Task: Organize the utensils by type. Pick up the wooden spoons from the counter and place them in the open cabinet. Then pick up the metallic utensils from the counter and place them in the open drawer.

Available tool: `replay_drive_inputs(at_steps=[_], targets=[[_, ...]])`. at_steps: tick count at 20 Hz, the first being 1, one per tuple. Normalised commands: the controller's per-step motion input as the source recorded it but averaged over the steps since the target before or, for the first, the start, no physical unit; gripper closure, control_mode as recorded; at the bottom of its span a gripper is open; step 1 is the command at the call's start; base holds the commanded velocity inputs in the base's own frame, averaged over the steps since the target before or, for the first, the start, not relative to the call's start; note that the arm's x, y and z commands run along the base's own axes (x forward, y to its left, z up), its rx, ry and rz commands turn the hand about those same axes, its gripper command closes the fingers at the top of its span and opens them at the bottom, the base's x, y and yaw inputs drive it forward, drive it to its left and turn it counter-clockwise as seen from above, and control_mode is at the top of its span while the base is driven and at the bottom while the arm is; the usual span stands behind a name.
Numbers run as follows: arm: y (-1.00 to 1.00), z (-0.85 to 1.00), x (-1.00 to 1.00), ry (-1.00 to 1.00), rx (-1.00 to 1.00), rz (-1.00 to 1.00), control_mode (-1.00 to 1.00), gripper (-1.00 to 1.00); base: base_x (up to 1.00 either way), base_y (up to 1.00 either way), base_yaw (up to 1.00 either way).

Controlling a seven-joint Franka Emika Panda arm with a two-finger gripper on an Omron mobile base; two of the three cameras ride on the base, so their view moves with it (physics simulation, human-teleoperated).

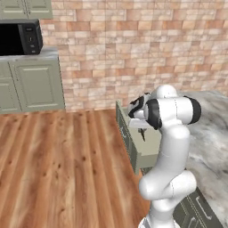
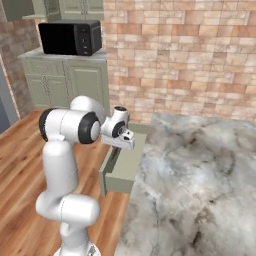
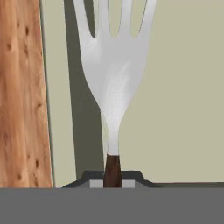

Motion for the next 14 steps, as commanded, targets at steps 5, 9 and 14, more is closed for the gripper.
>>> replay_drive_inputs(at_steps=[5, 9, 14], targets=[[0.00, -0.44, 0.17, 0.00, -0.04, 0.00, -1.00, 1.00, 0.00, 0.00, 0.00], [0.00, -0.36, 0.17, 0.00, -0.01, 0.00, -1.00, 1.00, 0.00, 0.00, 0.00], [0.00, -0.37, 0.13, 0.00, 0.00, 0.00, -1.00, 1.00, 0.00, 0.00, 0.00]])
